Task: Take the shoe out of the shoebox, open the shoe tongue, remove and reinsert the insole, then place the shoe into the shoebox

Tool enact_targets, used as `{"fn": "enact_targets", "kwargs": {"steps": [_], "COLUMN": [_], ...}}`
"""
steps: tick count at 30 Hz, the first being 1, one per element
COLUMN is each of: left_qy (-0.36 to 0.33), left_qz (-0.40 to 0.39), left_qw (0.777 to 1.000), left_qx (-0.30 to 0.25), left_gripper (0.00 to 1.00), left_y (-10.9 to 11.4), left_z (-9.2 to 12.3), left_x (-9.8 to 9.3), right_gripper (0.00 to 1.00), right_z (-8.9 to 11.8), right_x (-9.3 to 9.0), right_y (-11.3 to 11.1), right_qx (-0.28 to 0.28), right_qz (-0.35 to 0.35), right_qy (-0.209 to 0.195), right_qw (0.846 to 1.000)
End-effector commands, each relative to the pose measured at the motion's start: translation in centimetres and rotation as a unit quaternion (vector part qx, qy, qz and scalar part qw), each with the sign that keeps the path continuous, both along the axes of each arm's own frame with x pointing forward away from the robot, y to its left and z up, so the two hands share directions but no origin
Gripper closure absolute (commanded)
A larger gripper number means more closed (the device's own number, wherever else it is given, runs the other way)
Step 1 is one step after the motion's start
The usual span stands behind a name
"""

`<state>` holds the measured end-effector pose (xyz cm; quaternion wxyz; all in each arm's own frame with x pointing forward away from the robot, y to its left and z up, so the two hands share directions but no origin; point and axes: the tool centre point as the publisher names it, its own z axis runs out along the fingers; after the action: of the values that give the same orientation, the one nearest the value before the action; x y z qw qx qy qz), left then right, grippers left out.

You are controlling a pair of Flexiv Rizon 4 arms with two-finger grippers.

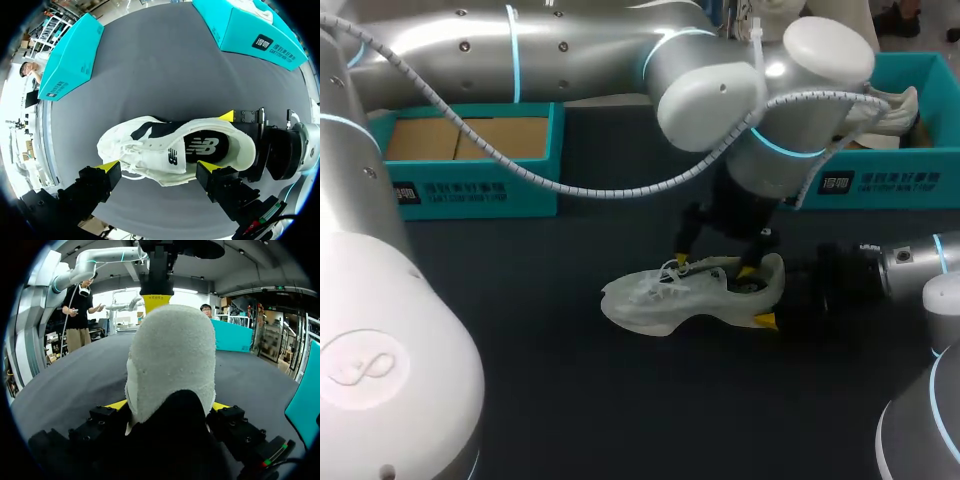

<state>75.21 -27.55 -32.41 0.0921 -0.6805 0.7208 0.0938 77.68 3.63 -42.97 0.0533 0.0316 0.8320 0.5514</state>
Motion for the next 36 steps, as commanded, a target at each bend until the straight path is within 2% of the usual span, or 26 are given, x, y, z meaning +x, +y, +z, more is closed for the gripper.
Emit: {"fn": "enact_targets", "kwargs": {"steps": [1,14,25,26,27,36], "left_qy": [-0.001,0.004,0.011,0.011,0.009,0.002], "left_qz": [0.003,0.049,0.059,0.060,0.058,0.049], "left_qw": [1.000,0.998,0.998,0.998,0.998,0.999], "left_qx": [0.013,0.045,0.034,0.033,0.033,0.023], "left_gripper": [0.00,0.00,0.00,0.66,1.00,1.00], "left_y": [-0.2,0.9,2.8,2.9,3.0,3.0], "left_z": [-0.9,-3.6,-3.5,-3.4,-3.3,-2.1], "left_x": [-0.1,0.2,0.3,0.3,0.3,0.2], "right_gripper": [1.00,1.00,1.00,1.00,1.00,1.00], "right_z": [-0.1,-0.1,-0.1,-0.1,-0.1,-0.1], "right_x": [-0.1,-0.1,-0.1,-0.1,-0.1,-0.1], "right_y": [0.1,0.1,0.1,0.1,0.1,0.1], "right_qx": [-0.001,-0.001,-0.001,-0.001,-0.001,-0.001], "right_qz": [0.000,0.000,0.000,0.000,0.000,0.000], "right_qy": [0.000,0.000,0.000,0.000,0.000,0.000], "right_qw": [1.000,1.000,1.000,1.000,1.000,1.000]}}
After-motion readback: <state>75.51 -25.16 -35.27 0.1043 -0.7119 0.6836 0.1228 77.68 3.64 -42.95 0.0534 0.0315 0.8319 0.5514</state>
